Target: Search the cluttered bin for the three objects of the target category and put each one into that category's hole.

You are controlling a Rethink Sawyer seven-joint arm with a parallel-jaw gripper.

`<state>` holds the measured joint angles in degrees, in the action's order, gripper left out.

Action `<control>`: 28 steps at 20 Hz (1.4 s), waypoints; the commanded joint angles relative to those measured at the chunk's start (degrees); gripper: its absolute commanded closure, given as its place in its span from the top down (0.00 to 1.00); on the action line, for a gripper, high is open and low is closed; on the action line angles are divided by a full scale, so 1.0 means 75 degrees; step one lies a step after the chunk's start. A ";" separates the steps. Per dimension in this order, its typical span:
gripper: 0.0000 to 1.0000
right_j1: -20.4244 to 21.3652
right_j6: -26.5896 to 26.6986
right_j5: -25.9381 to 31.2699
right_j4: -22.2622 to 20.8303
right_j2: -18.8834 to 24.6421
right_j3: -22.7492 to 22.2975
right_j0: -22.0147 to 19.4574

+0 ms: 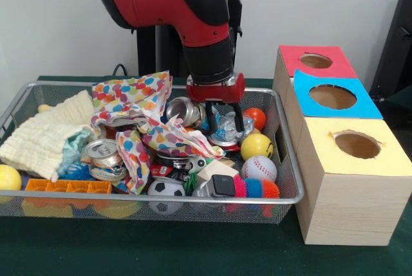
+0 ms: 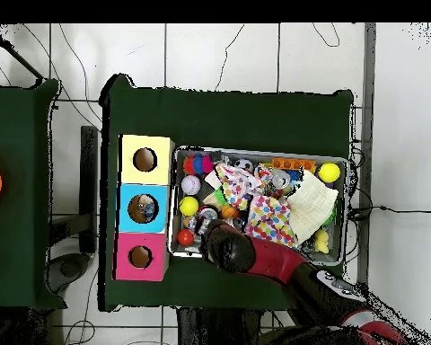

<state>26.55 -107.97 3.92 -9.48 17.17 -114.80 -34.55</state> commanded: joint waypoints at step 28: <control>1.00 -0.2899 0.0628 0.1407 -0.1239 0.2177 0.1771 -0.0783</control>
<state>14.85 -107.98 10.10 -14.89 29.64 -107.69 -43.18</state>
